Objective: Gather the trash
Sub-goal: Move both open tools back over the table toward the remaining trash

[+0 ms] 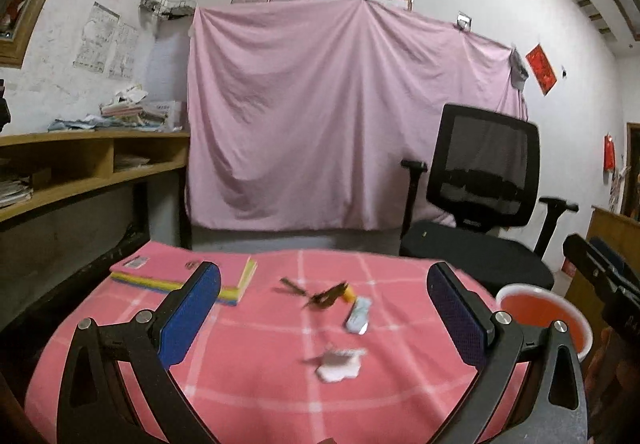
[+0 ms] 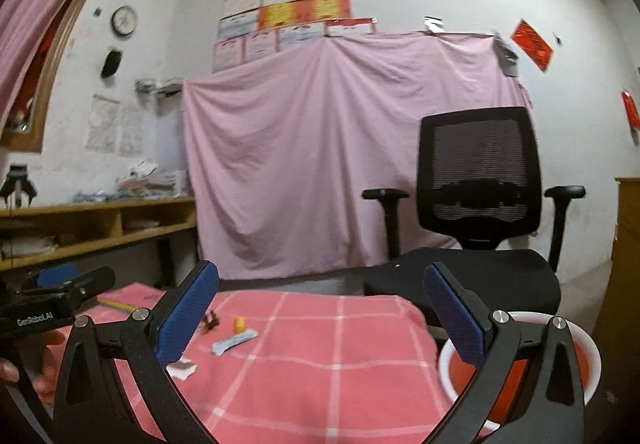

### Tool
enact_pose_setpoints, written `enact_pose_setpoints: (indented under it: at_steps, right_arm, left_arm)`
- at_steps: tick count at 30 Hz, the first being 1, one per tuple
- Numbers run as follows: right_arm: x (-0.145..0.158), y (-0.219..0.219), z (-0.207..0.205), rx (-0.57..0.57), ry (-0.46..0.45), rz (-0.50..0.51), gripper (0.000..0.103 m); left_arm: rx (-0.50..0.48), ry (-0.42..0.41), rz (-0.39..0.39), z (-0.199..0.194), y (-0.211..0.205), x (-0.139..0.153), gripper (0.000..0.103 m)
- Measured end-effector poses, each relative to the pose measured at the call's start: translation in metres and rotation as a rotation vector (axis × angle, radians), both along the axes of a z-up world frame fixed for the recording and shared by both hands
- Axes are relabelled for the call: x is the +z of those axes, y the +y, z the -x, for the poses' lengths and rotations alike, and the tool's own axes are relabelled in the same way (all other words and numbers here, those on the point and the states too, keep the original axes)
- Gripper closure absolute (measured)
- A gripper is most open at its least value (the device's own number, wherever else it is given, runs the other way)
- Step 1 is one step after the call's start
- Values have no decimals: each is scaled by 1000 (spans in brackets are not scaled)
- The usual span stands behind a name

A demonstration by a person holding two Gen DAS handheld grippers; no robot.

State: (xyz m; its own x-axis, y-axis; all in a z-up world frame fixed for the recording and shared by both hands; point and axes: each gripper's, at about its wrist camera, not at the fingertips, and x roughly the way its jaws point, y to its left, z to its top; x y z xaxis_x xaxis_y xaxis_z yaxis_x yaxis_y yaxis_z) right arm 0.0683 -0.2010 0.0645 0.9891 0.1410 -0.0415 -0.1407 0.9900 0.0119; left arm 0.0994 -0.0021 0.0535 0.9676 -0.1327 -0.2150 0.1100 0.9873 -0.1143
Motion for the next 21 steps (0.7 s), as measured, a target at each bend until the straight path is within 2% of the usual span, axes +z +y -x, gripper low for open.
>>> enact_pose_setpoints:
  at_steps: [5, 11, 14, 15, 16, 20, 21]
  right_arm:
    - [-14, 9, -5, 34, 60, 42, 0]
    - [-25, 12, -21, 58, 161, 45, 1]
    - [-30, 13, -33, 77, 229, 46, 11]
    - [-32, 14, -35, 77, 245, 49, 16]
    - [-34, 15, -40, 79, 276, 53, 18]
    - [-40, 19, -56, 93, 358, 55, 28]
    - [-41, 19, -59, 93, 367, 57, 29]
  left_arm:
    - [-20, 67, 22, -4, 2, -15, 2]
    - [-54, 204, 6, -25, -5, -37, 3]
    - [-85, 292, 25, -42, -6, -49, 13]
    - [-97, 331, 28, -50, -8, -53, 19]
    - [-104, 363, 26, -57, -9, -57, 27]
    - [-138, 468, 23, -78, -17, -68, 39]
    - [-152, 490, 26, -84, -19, -70, 47]
